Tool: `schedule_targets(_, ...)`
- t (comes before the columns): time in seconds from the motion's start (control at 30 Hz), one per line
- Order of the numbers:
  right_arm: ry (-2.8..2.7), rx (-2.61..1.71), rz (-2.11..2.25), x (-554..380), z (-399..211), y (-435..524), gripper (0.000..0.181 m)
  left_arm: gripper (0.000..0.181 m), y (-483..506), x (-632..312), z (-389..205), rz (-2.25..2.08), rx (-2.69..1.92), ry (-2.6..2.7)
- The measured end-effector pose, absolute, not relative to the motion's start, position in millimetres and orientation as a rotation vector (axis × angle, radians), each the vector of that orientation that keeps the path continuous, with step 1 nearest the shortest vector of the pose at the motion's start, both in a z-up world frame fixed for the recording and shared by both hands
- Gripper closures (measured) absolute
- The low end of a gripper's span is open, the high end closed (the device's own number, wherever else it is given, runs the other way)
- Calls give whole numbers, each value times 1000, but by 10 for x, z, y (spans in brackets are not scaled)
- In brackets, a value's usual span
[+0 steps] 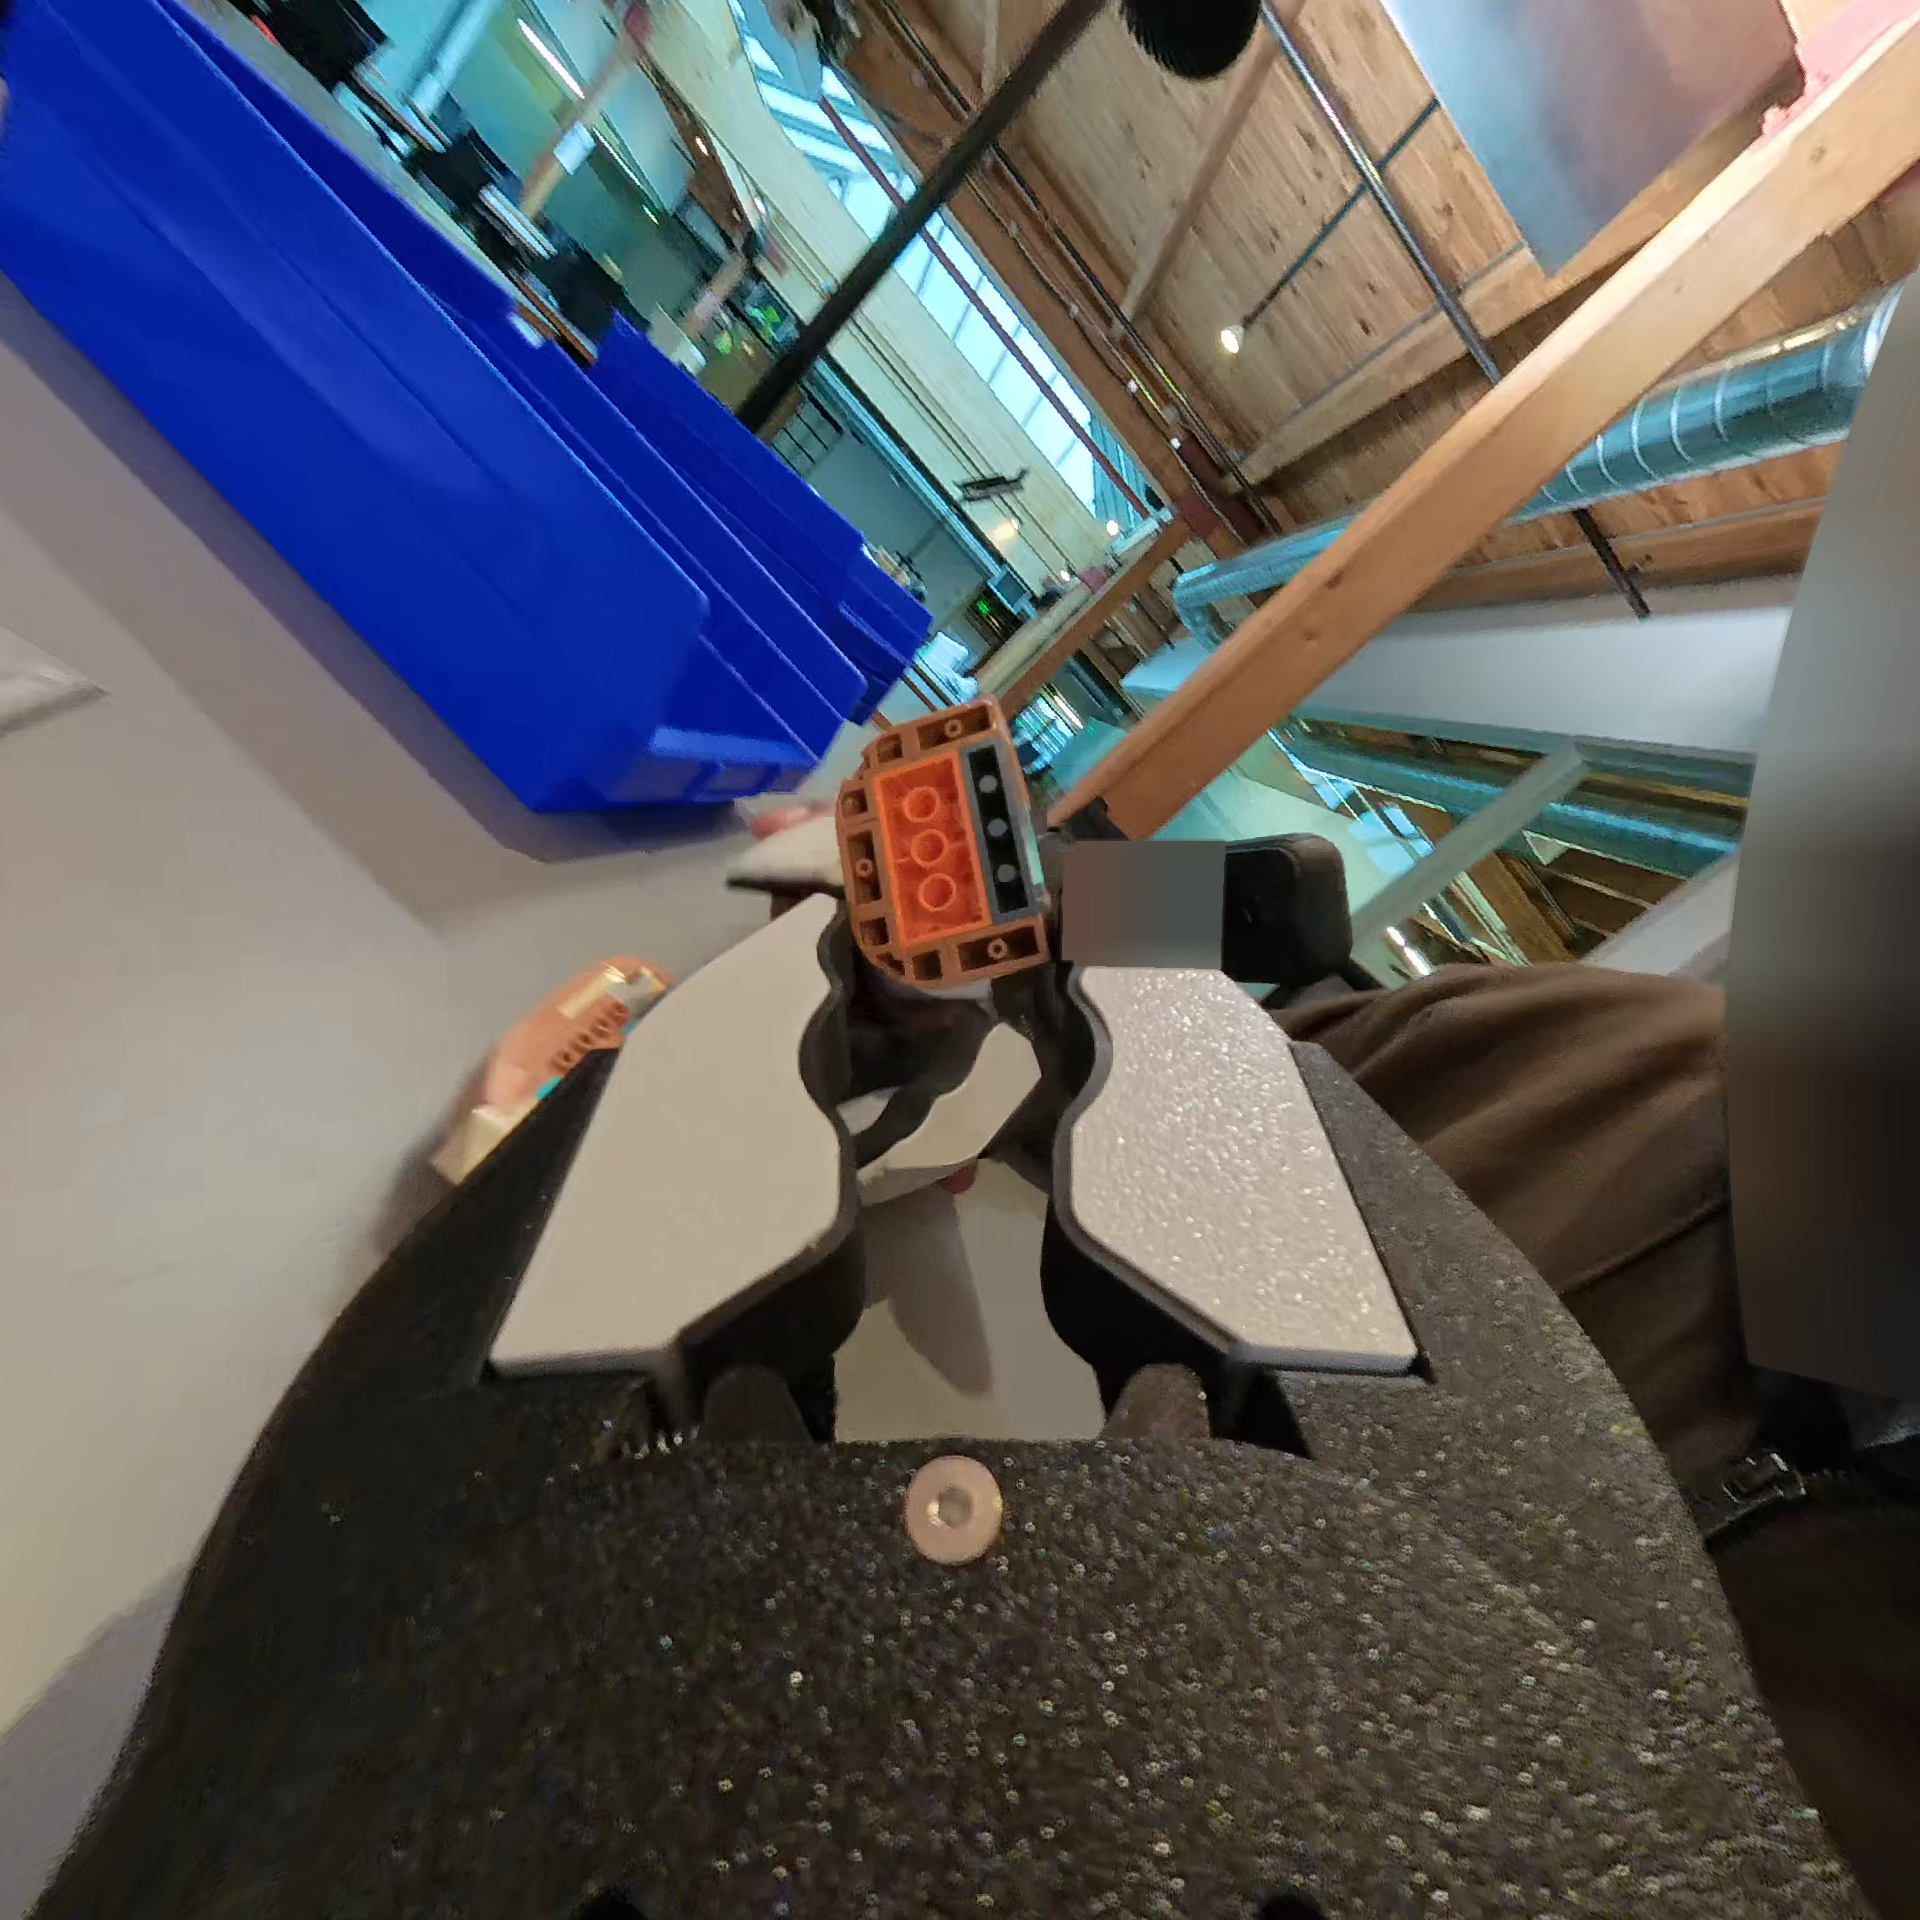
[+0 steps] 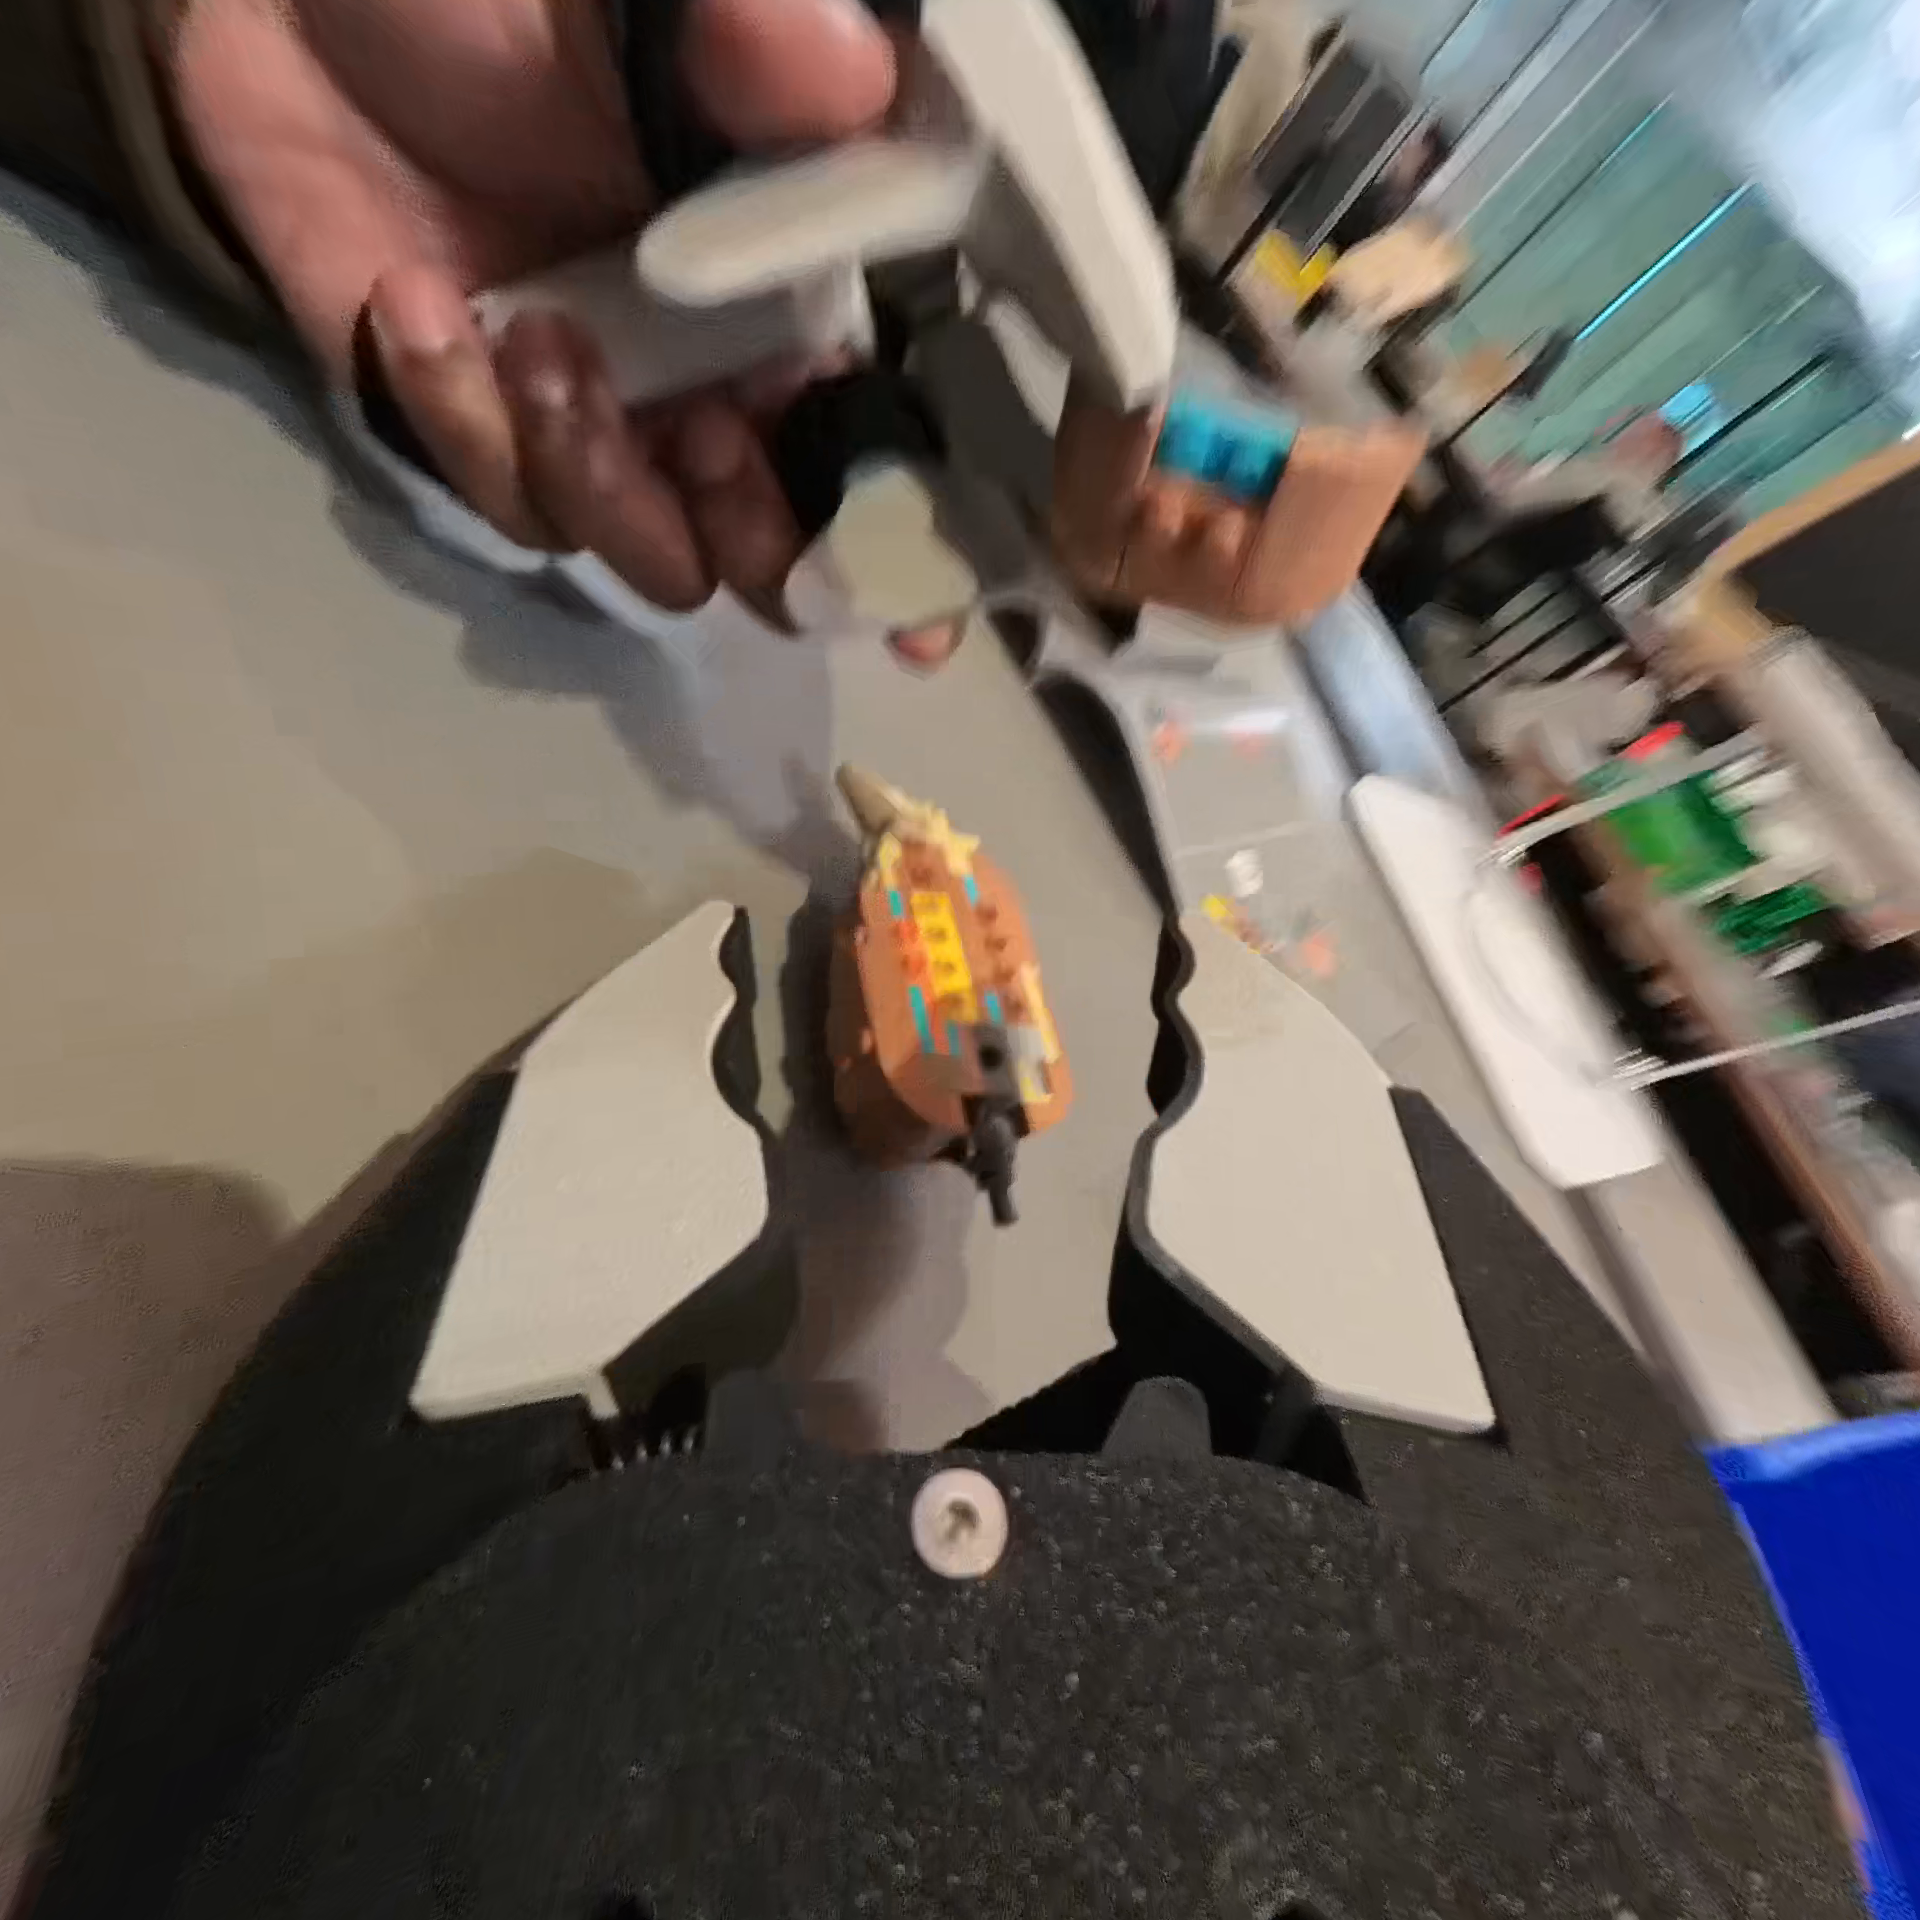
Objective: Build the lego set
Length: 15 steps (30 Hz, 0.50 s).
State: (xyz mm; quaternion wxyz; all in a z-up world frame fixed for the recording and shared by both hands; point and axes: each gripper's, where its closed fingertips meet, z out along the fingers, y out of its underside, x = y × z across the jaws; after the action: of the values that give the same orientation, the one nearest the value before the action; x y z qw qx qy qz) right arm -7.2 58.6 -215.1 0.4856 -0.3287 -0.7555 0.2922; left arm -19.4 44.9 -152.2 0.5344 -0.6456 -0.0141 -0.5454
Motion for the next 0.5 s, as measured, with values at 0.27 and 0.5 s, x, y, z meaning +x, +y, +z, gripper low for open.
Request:
schedule_targets(0.27, -2095, -1172, 842, -72, -2483, 717, 97, 144, 532, -541, -1536, -1207, -1539, -113)
schedule_targets(0.5, -2273, -1231, 688, -115, -2604, 770, 91, 144, 554, -521, -1614, -1206, -1572, -119)
